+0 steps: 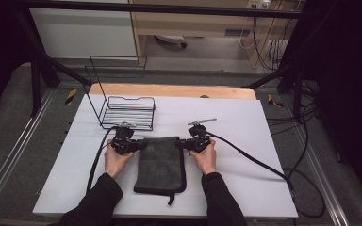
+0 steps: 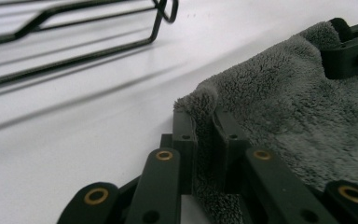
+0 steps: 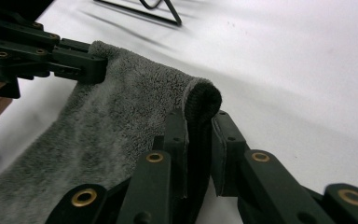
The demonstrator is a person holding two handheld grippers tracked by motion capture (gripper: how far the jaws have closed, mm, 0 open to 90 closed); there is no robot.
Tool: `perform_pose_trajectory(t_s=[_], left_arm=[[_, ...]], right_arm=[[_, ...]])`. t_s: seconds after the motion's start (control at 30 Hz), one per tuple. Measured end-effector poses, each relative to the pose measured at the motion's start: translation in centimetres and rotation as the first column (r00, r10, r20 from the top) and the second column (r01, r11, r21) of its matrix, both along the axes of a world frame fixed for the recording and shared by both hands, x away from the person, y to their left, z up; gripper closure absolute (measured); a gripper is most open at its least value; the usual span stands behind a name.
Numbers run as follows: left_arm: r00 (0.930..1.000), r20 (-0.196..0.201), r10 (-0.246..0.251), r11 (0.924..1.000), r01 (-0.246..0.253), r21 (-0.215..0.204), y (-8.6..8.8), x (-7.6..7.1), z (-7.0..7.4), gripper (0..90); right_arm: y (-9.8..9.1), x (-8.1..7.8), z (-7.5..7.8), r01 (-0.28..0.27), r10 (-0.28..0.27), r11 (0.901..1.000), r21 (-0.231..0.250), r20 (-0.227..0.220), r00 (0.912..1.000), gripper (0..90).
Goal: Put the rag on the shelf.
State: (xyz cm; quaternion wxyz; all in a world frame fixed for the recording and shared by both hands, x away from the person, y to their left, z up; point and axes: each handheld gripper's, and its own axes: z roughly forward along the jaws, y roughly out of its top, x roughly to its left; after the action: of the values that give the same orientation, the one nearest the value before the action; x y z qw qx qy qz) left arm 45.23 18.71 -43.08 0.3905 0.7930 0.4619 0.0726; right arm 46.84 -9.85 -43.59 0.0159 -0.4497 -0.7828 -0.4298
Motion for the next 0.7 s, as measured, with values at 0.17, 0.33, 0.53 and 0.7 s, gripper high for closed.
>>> perform_pose_trajectory(t_s=[0.17,0.33,0.53,0.7], left_arm=[[0.9997,0.024,0.0,0.9998,0.001,-0.022,0.1,-0.6,0.8,80.9],[0.9983,0.057,-0.01,0.9981,0.014,-0.06,0.5,-1.4,2.0,80.9],[0.9944,0.104,-0.021,0.9957,0.03,-0.088,0.8,-2.3,3.1,80.8],[0.9918,0.125,-0.027,0.9943,0.039,-0.099,0.9,-2.9,3.8,80.8]], right_arm=[[-0.3,-0.7,1.0,-0.008,0.007,0.9997,0.025,0.031,0.9995,79.2],[-0.5,-1.6,2.1,-0.014,0.011,0.9989,0.045,0.07,0.9975,79.2],[-0.8,-2.7,3.1,-0.019,0.01,0.9973,0.071,0.125,0.9921,79.2],[-1.0,-3.6,3.8,-0.022,0.008,0.9965,0.08,0.174,0.9847,79.2]])
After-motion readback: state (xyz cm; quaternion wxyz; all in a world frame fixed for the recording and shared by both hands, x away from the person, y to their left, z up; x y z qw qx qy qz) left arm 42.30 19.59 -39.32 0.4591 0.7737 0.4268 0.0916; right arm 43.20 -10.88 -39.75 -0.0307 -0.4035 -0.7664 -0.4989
